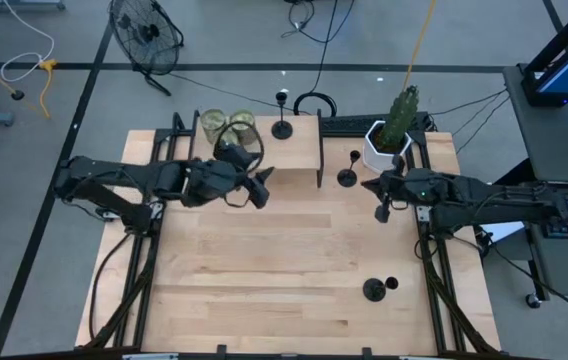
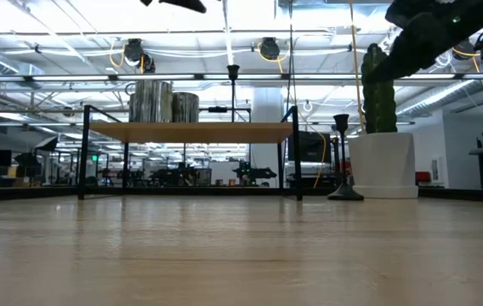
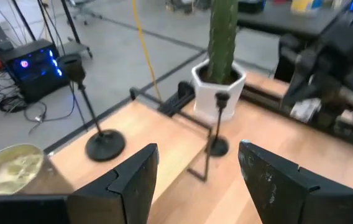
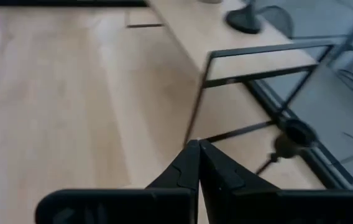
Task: Pick & Place candle stick holders
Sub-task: Put the top black candle holder on the shelf
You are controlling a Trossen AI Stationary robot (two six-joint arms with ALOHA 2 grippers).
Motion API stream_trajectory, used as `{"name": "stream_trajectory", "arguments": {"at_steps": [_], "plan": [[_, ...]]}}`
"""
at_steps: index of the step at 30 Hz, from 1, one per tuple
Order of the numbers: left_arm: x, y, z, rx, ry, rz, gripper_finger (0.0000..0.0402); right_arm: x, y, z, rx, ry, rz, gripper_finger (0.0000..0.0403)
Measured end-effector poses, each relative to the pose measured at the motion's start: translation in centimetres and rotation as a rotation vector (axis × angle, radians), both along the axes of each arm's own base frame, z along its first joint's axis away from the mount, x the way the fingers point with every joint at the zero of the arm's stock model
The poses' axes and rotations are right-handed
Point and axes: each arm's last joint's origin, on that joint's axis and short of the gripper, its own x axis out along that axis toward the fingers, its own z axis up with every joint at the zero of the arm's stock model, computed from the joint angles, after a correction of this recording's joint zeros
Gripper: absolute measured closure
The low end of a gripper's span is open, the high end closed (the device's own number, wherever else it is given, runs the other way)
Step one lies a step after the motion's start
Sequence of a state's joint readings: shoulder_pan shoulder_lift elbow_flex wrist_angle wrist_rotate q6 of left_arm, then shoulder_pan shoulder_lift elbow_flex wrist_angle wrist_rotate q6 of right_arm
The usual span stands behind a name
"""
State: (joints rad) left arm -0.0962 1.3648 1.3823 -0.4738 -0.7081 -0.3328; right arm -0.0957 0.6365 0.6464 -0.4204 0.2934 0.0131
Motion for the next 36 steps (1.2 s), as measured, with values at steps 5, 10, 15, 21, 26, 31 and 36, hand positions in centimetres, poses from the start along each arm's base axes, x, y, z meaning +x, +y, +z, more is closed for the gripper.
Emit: {"name": "stream_trajectory", "arguments": {"at_steps": [5,10,15,21,26,31,36], "plan": [[-2.0,2.0,-0.2,-0.006,0.027,-0.005,0.0169,0.4,-0.8,0.6,-0.015,-0.07,-0.071,0.0403],[-4.7,3.1,-2.2,-0.002,-0.081,-0.084,0.0169,0.6,-1.7,0.7,-0.008,-0.092,-0.139,0.0401],[-8.1,3.1,-5.3,-0.008,-0.18,-0.081,0.0169,0.9,-2.4,0.3,0.043,-0.087,-0.157,0.0373],[-12.1,2.7,-8.4,0.02,-0.279,-0.052,0.0169,1.7,-3.0,1.2,0.073,-0.077,-0.189,0.0307],[-14.5,2.5,-10.4,0.003,-0.317,-0.043,0.0169,2.7,-3.6,1.9,0.048,0.008,-0.215,0.0261],[-16.1,2.3,-11.9,-0.005,-0.353,-0.052,0.0169,4.0,-4.2,1.9,0.037,0.188,-0.199,0.0233],[-17.5,2.2,-12.9,-0.008,-0.364,-0.063,0.0169,5.4,-4.7,2.7,-0.006,0.28,-0.158,0.0225]]}}
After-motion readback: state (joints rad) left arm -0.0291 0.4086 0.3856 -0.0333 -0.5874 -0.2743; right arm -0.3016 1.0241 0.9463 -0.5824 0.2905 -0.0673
